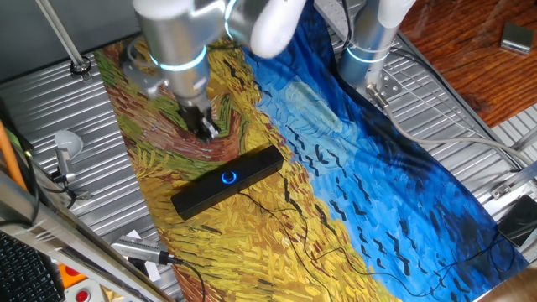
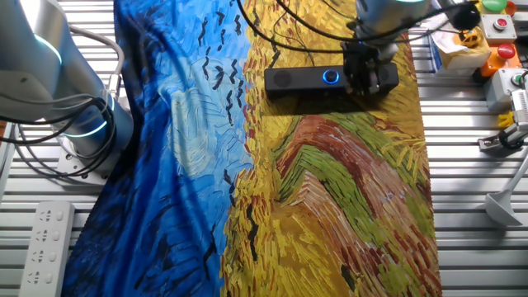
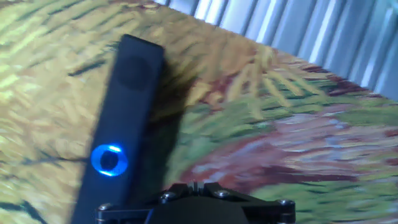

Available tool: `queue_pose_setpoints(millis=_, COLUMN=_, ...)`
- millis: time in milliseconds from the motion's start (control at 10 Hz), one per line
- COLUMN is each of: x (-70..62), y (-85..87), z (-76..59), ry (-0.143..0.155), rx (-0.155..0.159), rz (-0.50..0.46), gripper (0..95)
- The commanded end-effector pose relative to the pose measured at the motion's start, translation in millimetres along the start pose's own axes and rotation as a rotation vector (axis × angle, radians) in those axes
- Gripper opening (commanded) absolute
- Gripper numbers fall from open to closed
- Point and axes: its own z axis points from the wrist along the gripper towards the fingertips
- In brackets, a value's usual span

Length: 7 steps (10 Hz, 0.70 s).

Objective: Turn the knob to increase the volume of the speaker

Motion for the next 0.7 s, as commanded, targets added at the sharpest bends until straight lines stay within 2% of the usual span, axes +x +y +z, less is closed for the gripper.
queue_pose_setpoints(millis=100, x=-5.2, y=21.6, z=5.3, ry=-0.006, rx=0.018, rz=0.036, gripper=0.0)
queue_pose_setpoints(millis=300, x=-5.2, y=21.6, z=5.3, ry=-0.014, rx=0.023, rz=-0.013, gripper=0.0)
queue_pose_setpoints(millis=600, x=-5.2, y=21.6, z=5.3, ry=0.014, rx=0.016, rz=-0.129, gripper=0.0)
queue_pose_setpoints(millis=700, x=-5.2, y=21.6, z=5.3, ry=0.027, rx=0.008, rz=-0.133, gripper=0.0)
